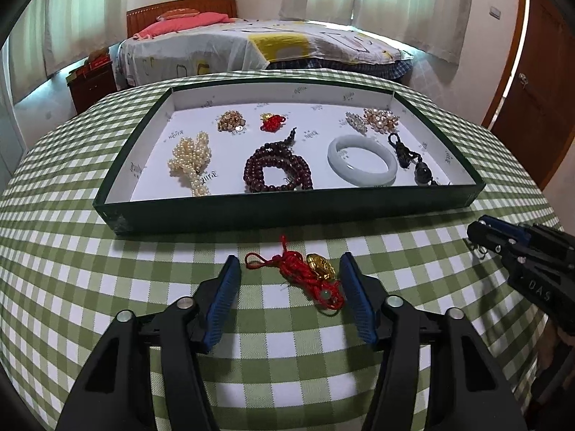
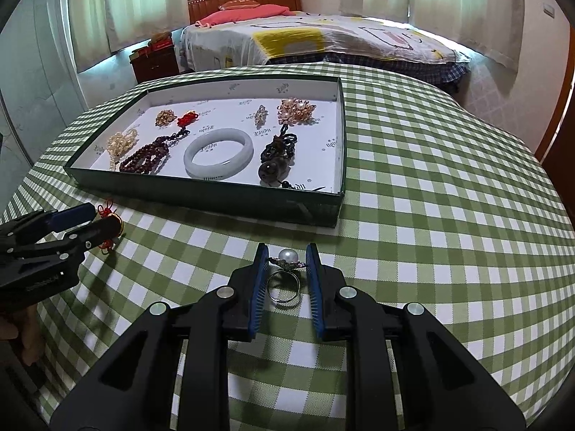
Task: Organize jewelry
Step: 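Grasp the red tassel with gold coin using the left gripper while the right holds the ring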
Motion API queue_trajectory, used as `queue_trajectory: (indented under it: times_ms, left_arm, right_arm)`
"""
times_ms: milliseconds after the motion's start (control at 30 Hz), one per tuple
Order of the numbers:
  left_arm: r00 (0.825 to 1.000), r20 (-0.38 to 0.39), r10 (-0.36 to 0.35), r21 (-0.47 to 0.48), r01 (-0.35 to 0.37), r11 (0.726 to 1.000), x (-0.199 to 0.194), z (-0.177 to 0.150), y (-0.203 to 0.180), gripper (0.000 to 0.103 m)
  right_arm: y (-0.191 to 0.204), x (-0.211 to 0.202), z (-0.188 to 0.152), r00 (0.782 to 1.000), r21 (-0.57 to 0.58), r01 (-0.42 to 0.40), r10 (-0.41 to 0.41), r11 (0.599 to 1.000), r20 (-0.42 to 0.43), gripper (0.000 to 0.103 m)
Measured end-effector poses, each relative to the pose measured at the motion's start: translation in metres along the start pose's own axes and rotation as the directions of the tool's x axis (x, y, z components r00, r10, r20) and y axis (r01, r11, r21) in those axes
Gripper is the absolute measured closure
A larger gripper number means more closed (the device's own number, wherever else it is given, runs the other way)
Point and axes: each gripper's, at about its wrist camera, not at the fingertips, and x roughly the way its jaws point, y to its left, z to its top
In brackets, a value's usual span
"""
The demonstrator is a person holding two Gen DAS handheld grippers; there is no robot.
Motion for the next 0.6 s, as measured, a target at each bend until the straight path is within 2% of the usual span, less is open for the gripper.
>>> queue_trajectory:
  times_ms: [233,467,600]
  left_arm:
    - [1.000,0.000,-0.018,0.005,0.018,1.000,-0.0005,0.0005,0.0065,0.072]
    - [1.000,-0.001,-0.022,0.011,0.022,1.000,-0.0005,0.0010,0.0063,0.072]
    - [1.000,0.001,-0.031,0.031,0.031,0.999,-0.0003,0.0008,0.0021,0.082]
  right_arm:
    - [-0.0002,0.0021,-0.0013,1.000,0.002,-0.007,0.007,1.000,-0.007,0.082]
    - [0.0014,0.0031,-0.0023,1.000,-0.003,-0.009,0.009,1.000,-0.009,0.082]
    - [0.0023,0.0035,-0.0028,1.000,-0.003,-0.009,0.009,1.000,-0.010,0.082]
